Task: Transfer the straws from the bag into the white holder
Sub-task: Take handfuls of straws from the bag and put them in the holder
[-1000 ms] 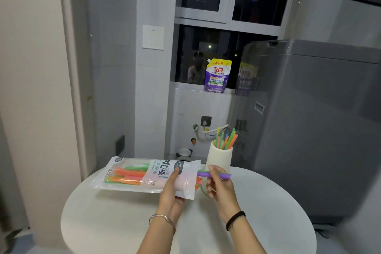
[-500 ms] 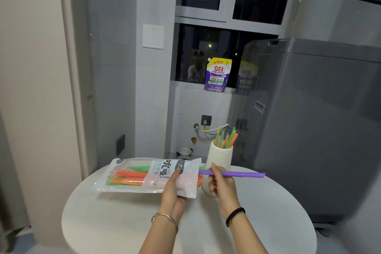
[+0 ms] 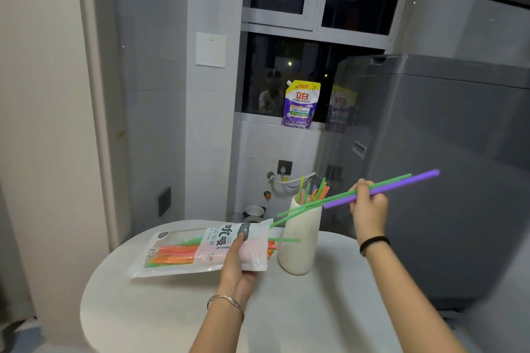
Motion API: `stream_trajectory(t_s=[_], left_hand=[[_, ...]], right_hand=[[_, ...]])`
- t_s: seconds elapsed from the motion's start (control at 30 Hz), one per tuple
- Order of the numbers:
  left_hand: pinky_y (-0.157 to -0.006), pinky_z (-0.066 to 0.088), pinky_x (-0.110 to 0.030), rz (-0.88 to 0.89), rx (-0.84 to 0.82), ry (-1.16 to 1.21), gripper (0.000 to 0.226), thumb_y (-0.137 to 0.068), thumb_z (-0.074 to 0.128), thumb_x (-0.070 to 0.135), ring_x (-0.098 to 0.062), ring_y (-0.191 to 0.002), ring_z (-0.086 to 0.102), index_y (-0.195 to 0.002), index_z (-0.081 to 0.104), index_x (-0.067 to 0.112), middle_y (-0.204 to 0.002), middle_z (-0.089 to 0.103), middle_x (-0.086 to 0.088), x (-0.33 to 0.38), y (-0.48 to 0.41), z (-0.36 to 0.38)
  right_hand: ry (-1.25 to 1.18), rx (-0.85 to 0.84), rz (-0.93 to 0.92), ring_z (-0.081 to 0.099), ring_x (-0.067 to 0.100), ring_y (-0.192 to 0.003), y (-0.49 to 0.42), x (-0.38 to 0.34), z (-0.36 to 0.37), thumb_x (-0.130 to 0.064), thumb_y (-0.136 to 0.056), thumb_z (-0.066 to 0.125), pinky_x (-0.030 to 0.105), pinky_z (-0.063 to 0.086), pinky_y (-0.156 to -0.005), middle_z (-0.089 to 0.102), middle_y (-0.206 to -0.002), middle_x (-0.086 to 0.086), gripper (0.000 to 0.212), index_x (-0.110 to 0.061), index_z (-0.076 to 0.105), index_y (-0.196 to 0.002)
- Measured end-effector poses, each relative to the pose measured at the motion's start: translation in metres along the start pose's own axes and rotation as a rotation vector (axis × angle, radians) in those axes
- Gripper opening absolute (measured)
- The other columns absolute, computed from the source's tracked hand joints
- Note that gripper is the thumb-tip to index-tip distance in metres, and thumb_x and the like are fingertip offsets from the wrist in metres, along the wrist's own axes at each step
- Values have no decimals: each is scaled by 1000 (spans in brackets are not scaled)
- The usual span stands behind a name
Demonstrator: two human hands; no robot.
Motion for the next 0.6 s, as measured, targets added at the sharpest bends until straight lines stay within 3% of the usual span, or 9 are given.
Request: stream_trajectory(t_s=[0.07, 0.13, 0.3, 0.43, 0.5, 0.6], left_hand=[[-57, 59, -37, -13, -2, 21, 50, -94, 56, 16, -44, -129, 47, -140, 44, 1, -141, 48, -29, -1, -1, 1], [-50, 59, -36, -15, -11, 48, 50, -94, 55, 16, -43, -130, 47, -141, 43, 0, -141, 48, -29, -2, -3, 1], [-55, 59, -38, -30, -16, 53, 51, -94, 56, 15, -41, -132, 46, -141, 44, 1, -142, 49, -27, -4, -2, 1], [-59, 58, -41, -22, -20, 51, 51, -95, 55, 15, -41, -131, 47, -142, 42, 2, -142, 48, -27, -3, -3, -1], [-57, 59, -41, -22, -45, 41, 50, -95, 54, 17, -42, -115, 60, -140, 44, -1, -132, 56, -29, -2, -3, -1], [-46, 58, -35, -17, -76, 40, 47, -96, 51, 18, -36, -62, 72, -135, 46, -8, -83, 71, -31, 0, 0, 0]], right_hand=[[52, 17, -69, 46, 14, -49, -14, -10, -4, -17, -95, 46, 23, 39, -49, 44, -54, 4, 37, -16, 48, -59], [100, -9, -120, 46, 16, -50, -21, -18, -3, -20, -96, 46, 22, 41, -48, 45, -55, 4, 36, -13, 50, -61], [167, -36, -201, 50, -2, -42, -25, -30, 5, -23, -97, 46, 8, 37, -39, 46, -55, 2, 31, -5, 54, -73], [247, -49, -225, 49, 5, -43, -26, -36, 11, -27, -97, 45, 11, 37, -37, 47, -54, -1, 31, -7, 54, -74], [284, -61, -235, 47, 9, -47, -26, -38, 15, -30, -97, 45, 19, 40, -40, 47, -54, -1, 31, -9, 53, -75], [304, -58, -250, 47, 11, -48, -29, -40, 19, -31, -97, 44, 23, 38, -42, 47, -55, -2, 31, -9, 53, -77]])
Point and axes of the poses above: each hand's wrist, its own y-axis away from the middle knuckle, its own z-axis out of the palm, x = y × z, the point moved 3 cm from there along -y, towards the middle knuckle
